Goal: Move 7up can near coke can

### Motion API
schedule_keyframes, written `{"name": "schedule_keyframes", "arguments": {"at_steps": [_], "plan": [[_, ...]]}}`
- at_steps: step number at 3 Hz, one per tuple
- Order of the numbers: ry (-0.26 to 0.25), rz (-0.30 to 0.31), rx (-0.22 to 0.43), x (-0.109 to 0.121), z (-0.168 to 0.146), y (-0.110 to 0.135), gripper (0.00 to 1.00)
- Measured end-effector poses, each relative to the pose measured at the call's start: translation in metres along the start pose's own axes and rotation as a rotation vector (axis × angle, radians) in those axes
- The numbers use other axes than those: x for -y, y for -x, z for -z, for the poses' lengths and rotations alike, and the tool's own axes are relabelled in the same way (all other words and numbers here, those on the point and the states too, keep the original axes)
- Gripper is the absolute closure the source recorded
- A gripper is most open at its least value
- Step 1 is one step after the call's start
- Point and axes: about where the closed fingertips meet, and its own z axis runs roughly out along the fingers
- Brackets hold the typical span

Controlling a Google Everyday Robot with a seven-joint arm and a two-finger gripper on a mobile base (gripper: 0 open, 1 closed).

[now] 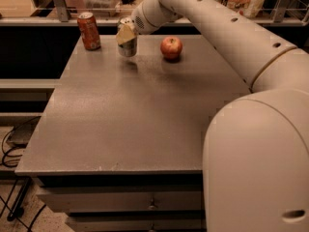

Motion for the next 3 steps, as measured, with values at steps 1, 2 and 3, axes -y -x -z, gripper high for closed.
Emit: {"name": "schedule_keyframes", "arguments": {"at_steps": [1, 2, 3], "plan": [[0.003, -0.02, 0.013, 0.0, -0.019, 0.005, 1.0], [0.007, -0.018, 0.009, -0.004, -0.033, 0.01, 1.0], [0.009, 0.005, -0.001, -0.011, -0.043, 0.019, 1.0]]}}
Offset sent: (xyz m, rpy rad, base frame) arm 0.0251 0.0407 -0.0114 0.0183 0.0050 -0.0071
